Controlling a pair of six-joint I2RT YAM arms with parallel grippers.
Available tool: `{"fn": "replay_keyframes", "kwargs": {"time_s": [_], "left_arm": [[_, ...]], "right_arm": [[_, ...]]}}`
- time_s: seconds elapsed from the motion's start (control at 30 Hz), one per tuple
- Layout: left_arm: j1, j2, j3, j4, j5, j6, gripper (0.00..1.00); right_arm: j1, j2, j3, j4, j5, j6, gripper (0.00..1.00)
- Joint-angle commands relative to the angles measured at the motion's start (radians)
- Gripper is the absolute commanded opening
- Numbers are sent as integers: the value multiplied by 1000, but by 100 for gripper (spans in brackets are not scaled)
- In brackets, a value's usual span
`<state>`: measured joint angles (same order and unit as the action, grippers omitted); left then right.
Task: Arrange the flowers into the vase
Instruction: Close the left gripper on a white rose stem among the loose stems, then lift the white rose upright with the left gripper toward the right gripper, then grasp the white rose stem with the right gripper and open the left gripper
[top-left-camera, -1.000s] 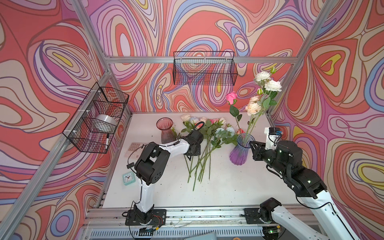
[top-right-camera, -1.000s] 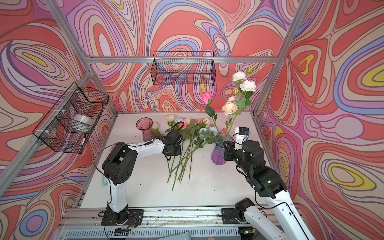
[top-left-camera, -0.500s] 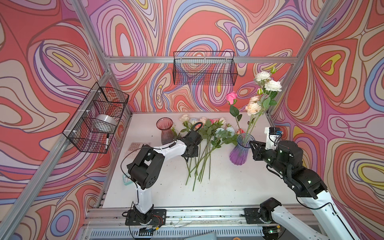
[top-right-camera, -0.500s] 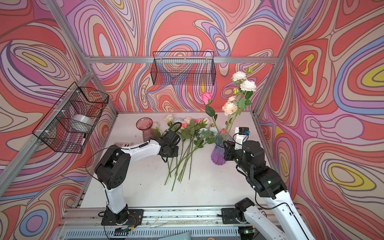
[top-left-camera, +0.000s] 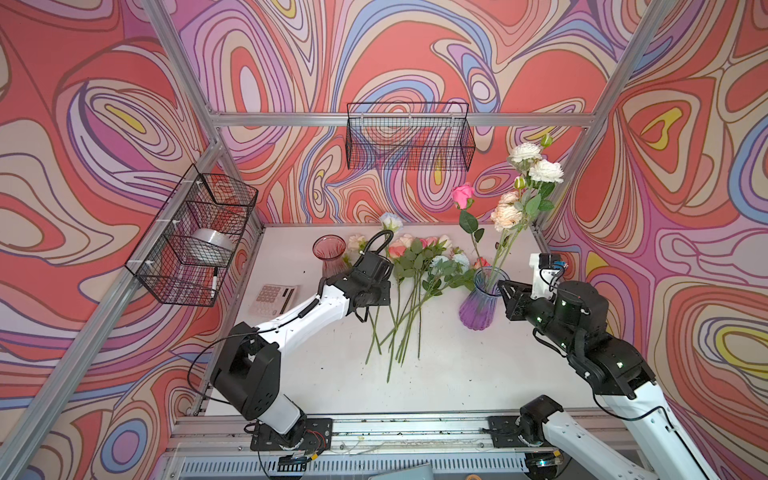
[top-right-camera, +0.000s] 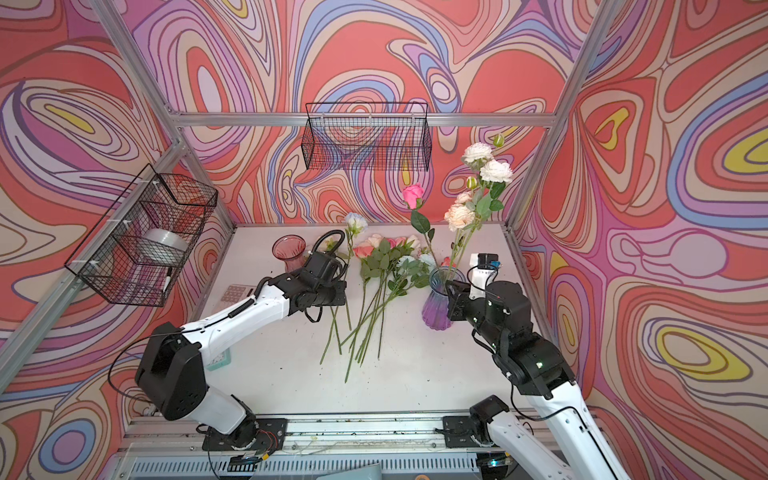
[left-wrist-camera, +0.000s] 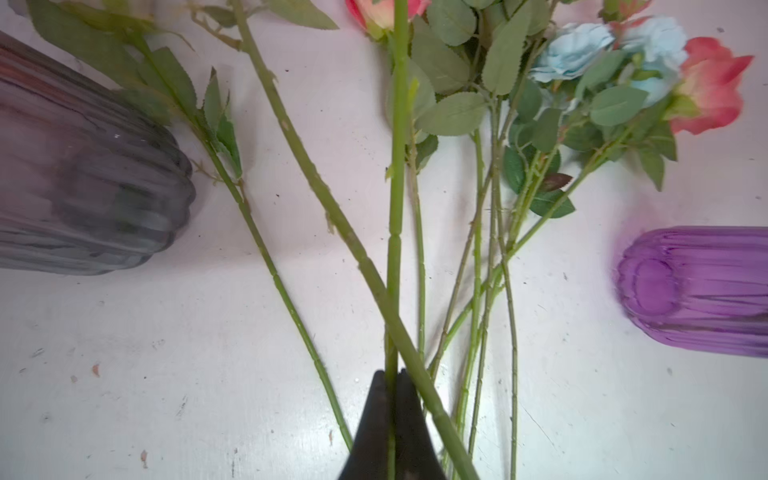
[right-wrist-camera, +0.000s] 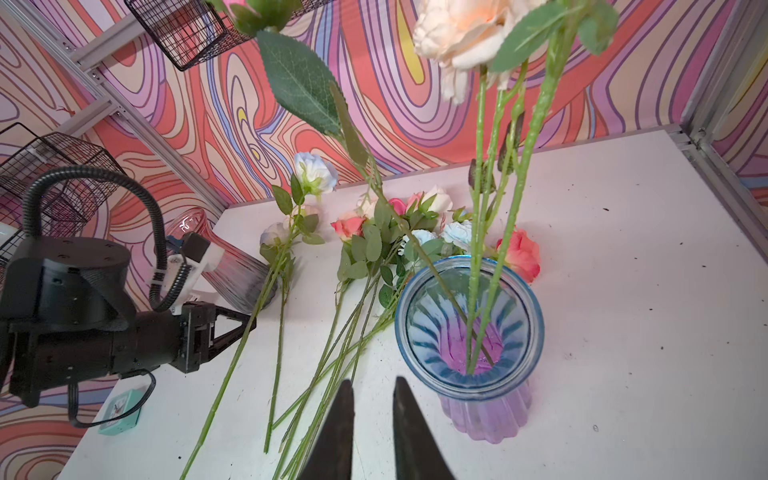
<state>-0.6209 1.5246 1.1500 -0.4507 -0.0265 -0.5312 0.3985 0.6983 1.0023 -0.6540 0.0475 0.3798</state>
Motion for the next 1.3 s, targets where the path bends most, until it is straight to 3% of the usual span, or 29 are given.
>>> {"fn": "replay_keyframes", "kwargs": {"time_s": [0.0, 0.13, 0.33, 0.53, 0.63, 0.8, 1.1, 1.2, 1.27], "left_arm": [[0, -86, -51, 139, 158, 24, 0], [0, -128, -105, 325, 339, 7, 0], [0, -175, -210, 561, 461, -38, 0], [0, -231, -307, 801, 566, -67, 0], [0, -238, -318, 852, 611, -68, 0], [0, -228, -318, 914, 674, -85, 0], [0, -279, -361, 934, 692, -75, 0], [0, -292, -377, 946, 692, -78, 0], [-1, -299, -383, 951, 692, -79, 0]], "right_arm": [[-1, -6, 5, 33, -31, 11, 18], [-1, 16, -1, 69, -87, 36, 20], [-2, 87, 18, 133, -220, 93, 34], [11, 173, 19, 263, -352, 189, 41], [63, 231, 37, 314, -333, 213, 43], [236, 380, 118, 359, -236, 195, 46], [270, 480, 135, 442, -141, 252, 49], [270, 521, 152, 461, -129, 260, 43], [270, 540, 161, 477, -138, 263, 31]]}}
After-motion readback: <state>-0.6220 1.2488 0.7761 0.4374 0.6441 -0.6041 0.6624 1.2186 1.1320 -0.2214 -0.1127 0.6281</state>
